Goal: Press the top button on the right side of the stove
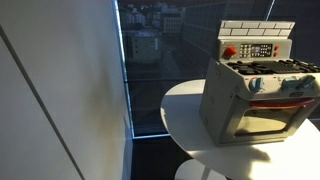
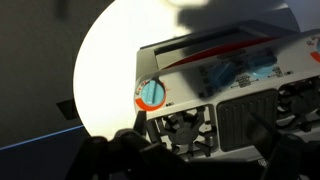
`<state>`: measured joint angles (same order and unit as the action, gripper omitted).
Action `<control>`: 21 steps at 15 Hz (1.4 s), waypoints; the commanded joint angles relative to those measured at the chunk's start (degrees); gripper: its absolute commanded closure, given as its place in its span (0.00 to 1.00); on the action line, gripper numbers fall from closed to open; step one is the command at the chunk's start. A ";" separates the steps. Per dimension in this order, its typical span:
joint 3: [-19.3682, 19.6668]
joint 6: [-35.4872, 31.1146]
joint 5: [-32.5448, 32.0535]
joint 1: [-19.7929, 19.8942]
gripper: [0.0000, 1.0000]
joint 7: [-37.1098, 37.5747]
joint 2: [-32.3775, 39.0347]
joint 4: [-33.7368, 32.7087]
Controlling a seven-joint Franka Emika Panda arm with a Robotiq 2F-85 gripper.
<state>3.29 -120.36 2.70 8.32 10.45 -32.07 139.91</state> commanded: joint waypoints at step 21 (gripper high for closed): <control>3.24 -10.57 -1.94 1.72 0.00 5.29 22.78 -14.47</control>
<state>6.15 -131.14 0.81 10.40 15.75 -9.31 125.59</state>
